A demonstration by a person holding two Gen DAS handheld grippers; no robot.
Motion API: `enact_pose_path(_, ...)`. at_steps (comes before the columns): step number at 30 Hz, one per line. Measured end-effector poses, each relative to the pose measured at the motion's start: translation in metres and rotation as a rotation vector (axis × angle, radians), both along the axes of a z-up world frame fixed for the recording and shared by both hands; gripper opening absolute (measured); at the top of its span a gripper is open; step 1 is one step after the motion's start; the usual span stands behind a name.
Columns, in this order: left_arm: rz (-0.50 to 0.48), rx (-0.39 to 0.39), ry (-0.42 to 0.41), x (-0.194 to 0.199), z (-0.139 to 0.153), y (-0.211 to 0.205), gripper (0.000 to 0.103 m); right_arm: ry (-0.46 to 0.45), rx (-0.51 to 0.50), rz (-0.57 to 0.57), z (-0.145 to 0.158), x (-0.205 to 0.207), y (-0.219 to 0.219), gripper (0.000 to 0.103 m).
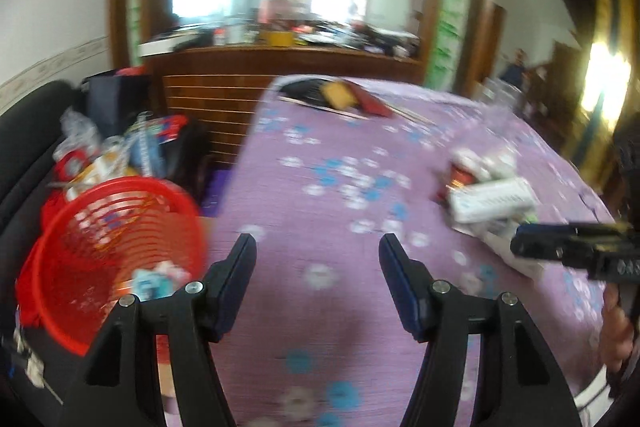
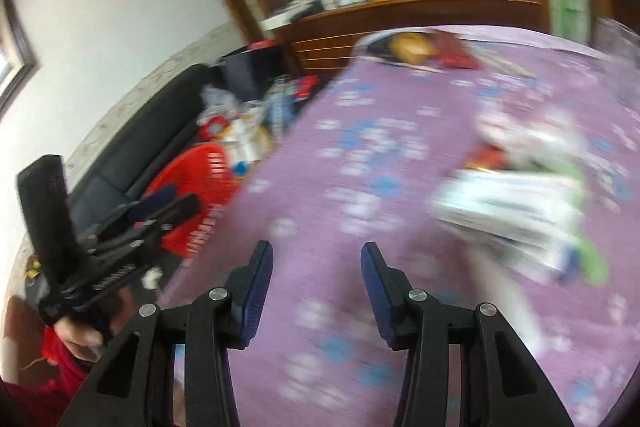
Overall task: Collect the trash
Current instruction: 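Grasp the white spray bottle with the right tool while the left tool grasps a tall white box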
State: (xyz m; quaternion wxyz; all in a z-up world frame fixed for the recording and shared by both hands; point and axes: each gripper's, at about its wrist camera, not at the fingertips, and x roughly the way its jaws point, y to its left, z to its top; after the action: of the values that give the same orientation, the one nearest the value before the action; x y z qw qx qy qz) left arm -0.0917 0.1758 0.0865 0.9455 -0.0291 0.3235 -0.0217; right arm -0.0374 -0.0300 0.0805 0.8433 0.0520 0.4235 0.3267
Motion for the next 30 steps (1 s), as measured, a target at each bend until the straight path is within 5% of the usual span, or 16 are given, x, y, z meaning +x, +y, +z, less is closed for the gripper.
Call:
enact_pose_path(9,-0.155,0.034,0.032,0.020,0.000,-0.064,0.064,0.035,-0.175,-0.095,-0.031,0.029,-0.079,0.050)
enact_pose_path(25,-0.319,0.031,0.128,0.073,-0.001,-0.110,0.065,0.074,-0.259,-0.023,-0.063,0.032,-0.062,0.035)
enact_pose_path(30,-0.368,-0.016,0.147,0.094,-0.003,-0.130,0.065,0.094,-0.180,-0.045,-0.061,0.014,-0.078,0.033)
